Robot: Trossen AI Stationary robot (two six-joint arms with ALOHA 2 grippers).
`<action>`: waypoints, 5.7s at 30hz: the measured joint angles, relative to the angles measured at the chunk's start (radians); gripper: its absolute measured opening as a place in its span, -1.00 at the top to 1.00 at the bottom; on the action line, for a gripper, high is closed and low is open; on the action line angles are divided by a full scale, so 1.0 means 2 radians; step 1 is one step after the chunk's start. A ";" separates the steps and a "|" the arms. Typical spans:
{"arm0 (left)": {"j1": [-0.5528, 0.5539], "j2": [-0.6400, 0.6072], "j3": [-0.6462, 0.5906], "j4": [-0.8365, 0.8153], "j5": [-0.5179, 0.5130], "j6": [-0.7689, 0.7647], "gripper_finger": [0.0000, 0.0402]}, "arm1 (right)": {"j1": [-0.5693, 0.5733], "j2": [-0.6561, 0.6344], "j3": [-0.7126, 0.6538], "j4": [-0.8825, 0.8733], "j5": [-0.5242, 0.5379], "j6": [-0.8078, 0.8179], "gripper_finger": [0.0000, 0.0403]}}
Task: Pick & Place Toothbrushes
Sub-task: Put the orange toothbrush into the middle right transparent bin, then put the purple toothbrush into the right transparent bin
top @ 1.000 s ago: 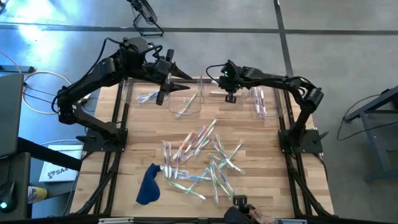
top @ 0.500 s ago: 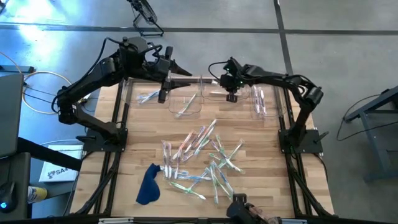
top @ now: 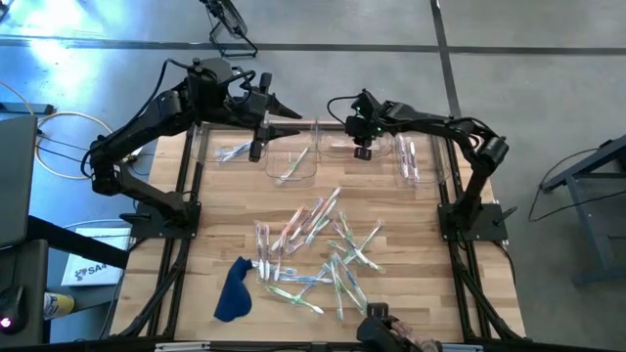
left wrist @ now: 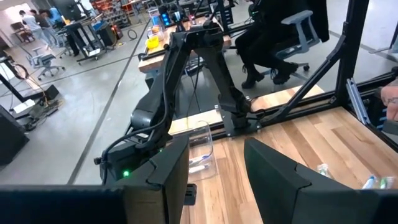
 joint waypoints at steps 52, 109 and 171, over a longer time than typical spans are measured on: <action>-0.049 0.013 -0.106 0.090 -0.184 0.057 0.25 | 0.030 -0.248 -0.008 0.081 -0.286 0.234 0.98; -0.092 -0.153 -0.346 0.220 -0.157 -0.001 0.95 | 0.165 -0.461 -0.252 0.275 -0.196 0.298 0.98; -0.285 -0.041 -0.345 -0.198 -0.193 -0.704 0.92 | 0.165 -0.461 -0.252 0.183 -0.194 0.250 0.98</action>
